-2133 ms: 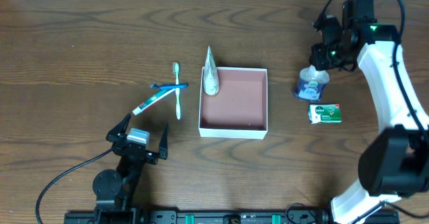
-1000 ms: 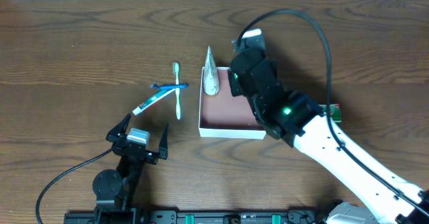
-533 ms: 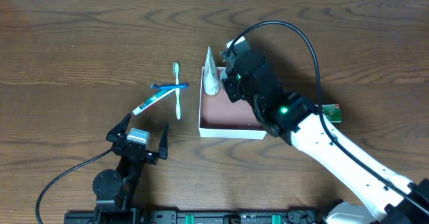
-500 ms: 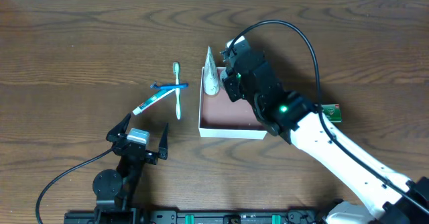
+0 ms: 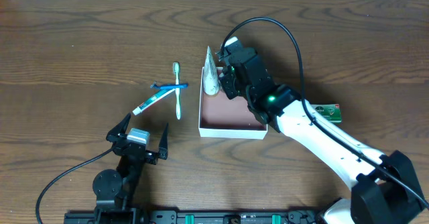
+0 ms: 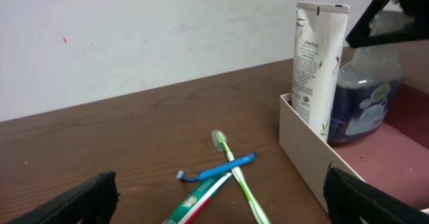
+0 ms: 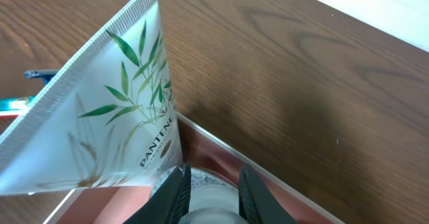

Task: Pack container
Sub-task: 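Place the soap bottle in the box beside the Pantene tube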

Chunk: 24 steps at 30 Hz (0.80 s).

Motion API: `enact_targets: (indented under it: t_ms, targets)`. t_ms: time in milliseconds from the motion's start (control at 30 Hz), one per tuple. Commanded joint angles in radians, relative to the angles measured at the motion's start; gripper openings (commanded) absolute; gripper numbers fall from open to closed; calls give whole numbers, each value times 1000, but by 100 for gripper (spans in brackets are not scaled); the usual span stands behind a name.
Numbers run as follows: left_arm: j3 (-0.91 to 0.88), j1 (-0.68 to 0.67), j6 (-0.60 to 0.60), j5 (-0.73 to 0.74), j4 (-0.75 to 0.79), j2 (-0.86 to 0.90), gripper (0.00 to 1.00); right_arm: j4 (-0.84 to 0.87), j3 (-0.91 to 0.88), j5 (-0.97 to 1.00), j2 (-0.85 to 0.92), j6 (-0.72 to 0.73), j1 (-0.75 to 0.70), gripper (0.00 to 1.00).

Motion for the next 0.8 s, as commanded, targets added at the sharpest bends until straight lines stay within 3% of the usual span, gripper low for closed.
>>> enact_targets:
  t_ms: [0,367,400,500,533,767]
  targets:
    - [-18,4,-1,3,-35,-6,98,40,14,-6,26,-11,-5,15]
    - [-18,4,-1,3,-35,-6,98,95,14,-6,77,-23,-14,17]
    - [-18,4,-1,3,-35,-6,98,99,14,-6,78,-23,-18,21]
    - [-18,4,-1,3,-35,-6,98,103,14,-6,80,-23,-33,49]
    - [-18,4,-1,3,-35,-6,98,103,14,-6,80,-23,-39,54]
    - [-18,4,-1,3,-35,-6,98,136,16,-14,79,-35,-60,59]
